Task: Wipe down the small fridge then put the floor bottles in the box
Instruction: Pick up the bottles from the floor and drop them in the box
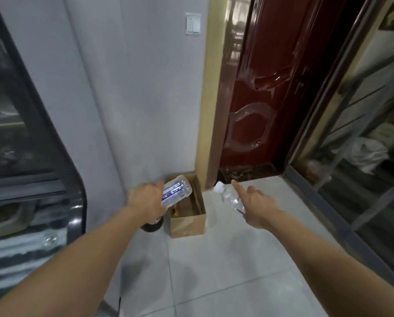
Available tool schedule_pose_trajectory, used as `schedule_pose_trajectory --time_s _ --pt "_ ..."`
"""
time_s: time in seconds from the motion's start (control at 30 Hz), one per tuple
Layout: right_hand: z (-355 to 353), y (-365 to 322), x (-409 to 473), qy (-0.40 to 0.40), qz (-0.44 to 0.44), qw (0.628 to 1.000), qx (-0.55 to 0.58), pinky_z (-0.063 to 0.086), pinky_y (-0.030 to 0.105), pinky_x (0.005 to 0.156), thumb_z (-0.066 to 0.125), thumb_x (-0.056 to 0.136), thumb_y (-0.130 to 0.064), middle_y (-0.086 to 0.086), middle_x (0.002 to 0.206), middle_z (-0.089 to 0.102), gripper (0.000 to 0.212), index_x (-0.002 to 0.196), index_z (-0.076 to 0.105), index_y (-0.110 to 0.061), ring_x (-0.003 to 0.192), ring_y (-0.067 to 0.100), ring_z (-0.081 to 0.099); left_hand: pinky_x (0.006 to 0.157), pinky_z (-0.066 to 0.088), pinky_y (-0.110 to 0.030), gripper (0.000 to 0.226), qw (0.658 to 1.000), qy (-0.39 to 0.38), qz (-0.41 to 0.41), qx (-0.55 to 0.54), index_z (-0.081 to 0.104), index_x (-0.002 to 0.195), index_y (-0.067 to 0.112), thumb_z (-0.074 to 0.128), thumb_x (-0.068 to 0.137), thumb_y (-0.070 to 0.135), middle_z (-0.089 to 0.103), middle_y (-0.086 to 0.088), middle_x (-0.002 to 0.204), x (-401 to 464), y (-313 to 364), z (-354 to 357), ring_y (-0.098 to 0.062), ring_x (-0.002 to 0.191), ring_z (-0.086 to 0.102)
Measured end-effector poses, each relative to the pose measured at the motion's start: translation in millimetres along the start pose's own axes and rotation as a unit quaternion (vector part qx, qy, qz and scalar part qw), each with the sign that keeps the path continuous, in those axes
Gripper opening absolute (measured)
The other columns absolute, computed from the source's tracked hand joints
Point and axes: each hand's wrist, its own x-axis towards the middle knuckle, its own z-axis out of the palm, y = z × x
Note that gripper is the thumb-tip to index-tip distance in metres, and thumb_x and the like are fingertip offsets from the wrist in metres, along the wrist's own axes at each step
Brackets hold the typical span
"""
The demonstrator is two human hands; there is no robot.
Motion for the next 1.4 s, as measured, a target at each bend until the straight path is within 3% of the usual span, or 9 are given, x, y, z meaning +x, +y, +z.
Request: schedule_pose_trajectory --time_s 0.37,0.53,0.7,0.8,1.0,1.17,1.3,1.4 --pt "1 46 205 -0.025 -0.014 0.999 0.034 0.047 0.038 0.089 0.062 0.087 -0.023 0.011 0.134 0.042 0.093 0.151 -0.006 -0.022 0.117 0.028 0.05 0.077 0.042 -0.033 0.059 0.999 -0.021 0.001 -0.028 0.037 0.125 0.023 0.063 0.076 0.044 0.058 -0.002 0.119 189 15 12 -0.025 0.106 0.055" --pt "18 62 292 -0.052 -0.047 0.997 0.043 0.046 0.038 0.092 0.064 0.086 -0.019 0.012 0.137 0.041 0.091 0.15 0.0 -0.019 0.12 0.029 0.048 0.069 0.036 -0.03 0.055 0.998 -0.035 -0.048 -0.03 0.039 0.119 0.023 0.062 0.075 0.046 0.061 -0.002 0.111 257 17 39 -0.023 0.099 0.058" --pt "39 80 395 -0.084 -0.108 0.989 0.049 0.046 0.039 0.088 0.063 0.085 -0.018 0.011 0.131 0.045 0.078 0.145 0.013 -0.021 0.116 0.03 0.051 0.076 0.044 -0.033 0.06 0.991 -0.06 -0.115 -0.04 0.04 0.124 0.023 0.063 0.074 0.046 0.061 -0.003 0.112 322 23 79 -0.024 0.099 0.058" --pt "52 89 449 -0.109 -0.147 0.982 0.04 0.047 0.038 0.086 0.064 0.085 -0.021 0.01 0.126 0.052 0.077 0.144 0.014 -0.02 0.115 0.03 0.052 0.07 0.043 -0.031 0.06 0.978 -0.097 -0.172 -0.067 0.04 0.122 0.022 0.064 0.074 0.047 0.062 -0.003 0.11 357 31 96 -0.024 0.096 0.06" --pt "84 88 522 -0.154 -0.192 0.969 0.026 0.046 0.037 0.091 0.068 0.083 -0.027 0.009 0.136 0.045 0.083 0.146 0.014 -0.02 0.12 0.029 0.05 0.073 0.046 -0.033 0.067 0.958 -0.148 -0.222 -0.108 0.04 0.126 0.023 0.069 0.071 0.048 0.059 0.0 0.118 394 46 134 -0.021 0.102 0.059" --pt "102 68 560 -0.181 -0.222 0.958 0.017 0.046 0.035 0.088 0.07 0.082 -0.028 0.008 0.134 0.047 0.082 0.144 0.016 -0.021 0.12 0.027 0.051 0.076 0.049 -0.033 0.065 0.943 -0.188 -0.247 -0.117 0.037 0.125 0.021 0.068 0.074 0.048 0.061 -0.003 0.113 413 38 158 -0.022 0.098 0.059" --pt "109 46 587 -0.176 -0.232 0.957 0.011 0.046 0.034 0.084 0.072 0.081 -0.028 0.007 0.126 0.053 0.079 0.14 0.02 -0.025 0.114 0.027 0.055 0.067 0.044 -0.031 0.066 0.934 -0.192 -0.269 -0.14 0.038 0.124 0.019 0.067 0.074 0.051 0.061 -0.004 0.11 430 20 174 -0.022 0.095 0.06" --pt "113 32 604 -0.185 -0.25 0.95 -0.002 0.045 0.033 0.085 0.072 0.081 -0.027 0.006 0.128 0.052 0.084 0.143 0.016 -0.025 0.115 0.026 0.054 0.071 0.051 -0.032 0.067 0.917 -0.21 -0.29 -0.177 0.038 0.123 0.018 0.068 0.074 0.05 0.062 -0.004 0.107 437 12 183 -0.022 0.092 0.061"
